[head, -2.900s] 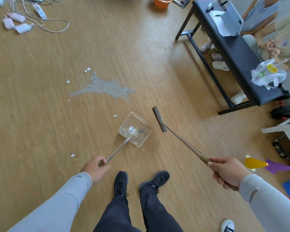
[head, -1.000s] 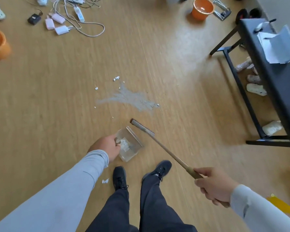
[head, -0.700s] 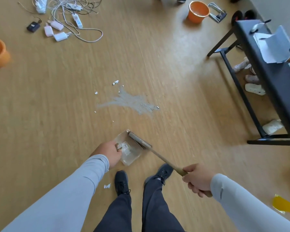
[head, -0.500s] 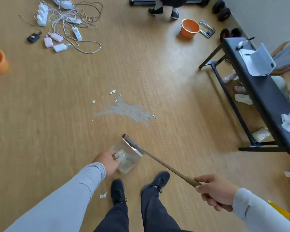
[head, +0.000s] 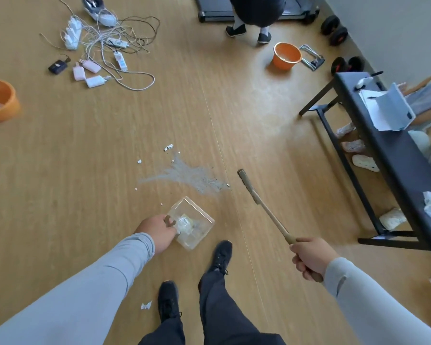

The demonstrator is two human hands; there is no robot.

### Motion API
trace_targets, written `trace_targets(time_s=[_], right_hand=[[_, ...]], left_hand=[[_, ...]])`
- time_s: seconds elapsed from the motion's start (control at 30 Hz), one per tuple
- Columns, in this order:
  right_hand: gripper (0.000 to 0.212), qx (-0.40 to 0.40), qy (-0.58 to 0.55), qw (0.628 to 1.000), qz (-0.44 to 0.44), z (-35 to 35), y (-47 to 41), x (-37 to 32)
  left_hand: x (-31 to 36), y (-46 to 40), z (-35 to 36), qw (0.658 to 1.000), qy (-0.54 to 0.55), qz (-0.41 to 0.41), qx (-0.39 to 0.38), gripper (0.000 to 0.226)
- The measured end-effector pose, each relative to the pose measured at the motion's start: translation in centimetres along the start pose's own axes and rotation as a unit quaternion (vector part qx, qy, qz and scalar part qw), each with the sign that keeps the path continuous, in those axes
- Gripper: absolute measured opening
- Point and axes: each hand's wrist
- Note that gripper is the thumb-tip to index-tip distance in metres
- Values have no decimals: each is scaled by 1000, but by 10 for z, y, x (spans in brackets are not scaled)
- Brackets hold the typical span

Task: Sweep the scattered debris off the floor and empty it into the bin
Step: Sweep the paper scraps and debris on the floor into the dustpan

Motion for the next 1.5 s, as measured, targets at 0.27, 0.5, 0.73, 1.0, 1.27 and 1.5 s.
trace_targets(time_s=[0.27,0.5,0.73,1.0,1.27,1.5], right_hand=[[20,-13,-70,993,95,18,-92,-83],[17,-101,-115,981,119,98,-107,-118],[24,-130,-62,984,109,122,-93,-150],[20,-96,22,993,61,49,-62,-182],[16,-63,260,961,-69,84,-132,-229],[55,-74,461,880,-87,100,-150,-182]], left_hand=[[61,-64,-13,998,-42,-46,19,5],[66,-96,-18,996,-48,-73,31,13],[59,-109,-31,997,-18,-75,12,12],[50,-103,-45,997,-23,-71,-8,8],[60,-112,-59,994,30,-101,19,13],[73,-128,-46,993,23,-112,34,14]])
Point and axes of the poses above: each hand's wrist, its own y-axis away from the middle knuckle, its own z-axis out of the palm, x = y × z, and after that the axes turned 14 degrees about -y, right-handed
